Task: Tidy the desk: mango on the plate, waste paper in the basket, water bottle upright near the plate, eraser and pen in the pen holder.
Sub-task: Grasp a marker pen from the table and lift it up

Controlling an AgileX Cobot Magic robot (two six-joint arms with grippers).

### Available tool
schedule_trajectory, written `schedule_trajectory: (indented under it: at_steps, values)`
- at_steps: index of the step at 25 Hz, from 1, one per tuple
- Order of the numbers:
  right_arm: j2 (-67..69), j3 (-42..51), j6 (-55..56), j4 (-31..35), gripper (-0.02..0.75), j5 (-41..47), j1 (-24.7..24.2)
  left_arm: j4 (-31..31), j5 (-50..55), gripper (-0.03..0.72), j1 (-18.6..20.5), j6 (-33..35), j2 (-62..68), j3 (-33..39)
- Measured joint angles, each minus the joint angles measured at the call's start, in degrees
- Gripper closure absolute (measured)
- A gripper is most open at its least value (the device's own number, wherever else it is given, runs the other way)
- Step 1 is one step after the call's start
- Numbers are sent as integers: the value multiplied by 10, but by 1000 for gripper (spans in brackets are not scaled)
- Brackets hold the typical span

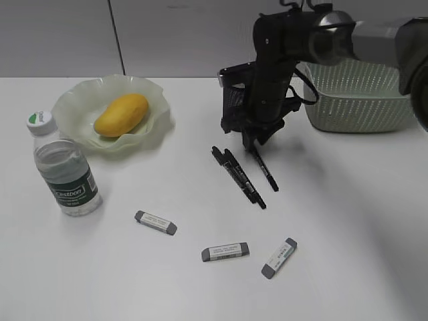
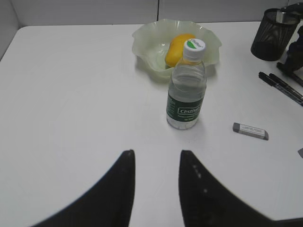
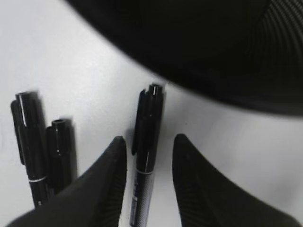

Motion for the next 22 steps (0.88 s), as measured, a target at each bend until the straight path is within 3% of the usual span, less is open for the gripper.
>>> schedule_trajectory:
  at_steps: [4, 7, 12, 16, 19, 22]
  values:
    - [15, 0, 1, 5, 488, 7, 0, 0, 0, 452, 0, 0, 0, 0]
    - [15, 0, 2, 5, 612, 9, 0, 0, -1, 452, 0, 0, 0, 0]
    - [-1, 0, -8, 19, 613, 22, 0, 0, -1, 452, 0, 0, 0, 0]
    - [-98, 18, -40, 65, 613, 21, 0, 0, -1, 452, 0, 0, 0, 0]
    - [-195, 58, -46, 59, 613, -82, 0, 0, -1, 452, 0, 0, 0, 0]
    - [-266, 143, -47, 35, 615, -304, 0, 0, -1, 452, 0, 0, 0, 0]
